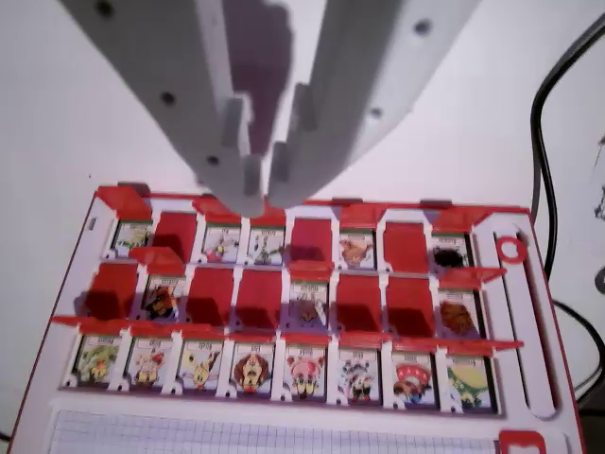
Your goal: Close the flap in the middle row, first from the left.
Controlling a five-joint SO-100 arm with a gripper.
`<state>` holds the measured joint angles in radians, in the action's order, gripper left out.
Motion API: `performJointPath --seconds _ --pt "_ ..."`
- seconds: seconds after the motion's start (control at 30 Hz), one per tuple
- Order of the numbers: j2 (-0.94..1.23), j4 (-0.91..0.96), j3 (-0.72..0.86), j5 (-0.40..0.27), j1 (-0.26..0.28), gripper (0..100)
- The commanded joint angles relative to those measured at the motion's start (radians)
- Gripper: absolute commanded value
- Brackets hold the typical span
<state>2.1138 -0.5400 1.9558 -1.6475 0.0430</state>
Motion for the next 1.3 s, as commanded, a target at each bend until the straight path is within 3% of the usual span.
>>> performJointPath --seconds 0.0,0.43,0.63,1.27 --pt "-0.003 0.072 -0.002 -0.008 0.006 0" --pt "-0.238 0.313 0.046 0.021 0.087 0" --pt "-0.376 0.367 -0.005 0.041 0.126 0" --pt "-0.827 0.394 -0.408 0.080 0.245 0"
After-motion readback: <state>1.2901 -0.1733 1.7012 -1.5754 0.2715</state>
